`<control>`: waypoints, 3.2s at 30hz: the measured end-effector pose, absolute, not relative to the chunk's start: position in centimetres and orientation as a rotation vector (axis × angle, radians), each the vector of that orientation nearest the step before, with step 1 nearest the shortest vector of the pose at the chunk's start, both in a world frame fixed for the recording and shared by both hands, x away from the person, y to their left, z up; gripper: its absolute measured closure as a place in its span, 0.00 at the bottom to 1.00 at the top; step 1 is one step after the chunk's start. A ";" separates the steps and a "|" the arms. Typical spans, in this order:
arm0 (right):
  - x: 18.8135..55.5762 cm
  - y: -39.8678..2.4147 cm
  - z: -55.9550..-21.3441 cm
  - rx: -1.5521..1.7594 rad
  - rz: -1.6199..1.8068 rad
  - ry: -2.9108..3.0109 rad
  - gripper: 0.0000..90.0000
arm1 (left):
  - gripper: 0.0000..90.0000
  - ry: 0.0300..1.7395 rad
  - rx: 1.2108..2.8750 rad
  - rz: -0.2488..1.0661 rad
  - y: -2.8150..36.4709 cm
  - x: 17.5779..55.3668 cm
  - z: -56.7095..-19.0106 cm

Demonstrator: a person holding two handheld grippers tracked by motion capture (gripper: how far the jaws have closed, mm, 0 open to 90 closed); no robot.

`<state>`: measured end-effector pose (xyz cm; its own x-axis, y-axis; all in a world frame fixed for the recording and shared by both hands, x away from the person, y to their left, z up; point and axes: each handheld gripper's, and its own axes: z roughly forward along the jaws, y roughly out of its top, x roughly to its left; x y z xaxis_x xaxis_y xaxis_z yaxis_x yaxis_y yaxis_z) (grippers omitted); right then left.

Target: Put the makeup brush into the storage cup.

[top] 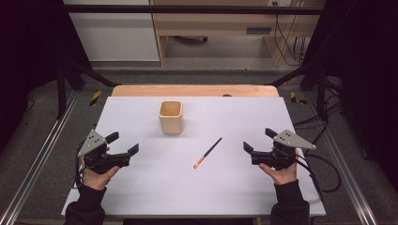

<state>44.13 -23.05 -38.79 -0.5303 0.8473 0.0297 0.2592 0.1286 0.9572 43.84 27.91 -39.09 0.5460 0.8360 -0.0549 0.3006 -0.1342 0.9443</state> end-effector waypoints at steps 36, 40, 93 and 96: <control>47.6 -15.6 -41.1 0.928 1.305 2.187 0.09 | 0.10 0.969 1.771 0.576 27.4 44.1 -40.9; 48.2 -15.0 -41.2 0.920 1.310 2.203 0.10 | 0.10 0.969 1.781 0.576 27.3 44.2 -41.1; 52.5 -11.6 -47.0 0.848 1.178 2.421 0.20 | 0.11 0.958 1.849 0.563 26.6 44.6 -42.0; 52.6 -11.4 -47.4 0.824 1.163 2.447 0.20 | 0.11 0.957 1.851 0.563 26.5 44.6 -42.0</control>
<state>52.60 -11.45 -47.37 -0.7871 0.6161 -0.0300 0.3658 0.5054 0.7815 44.60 26.53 -42.01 0.5889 0.8079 -0.0216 0.3741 -0.2488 0.8934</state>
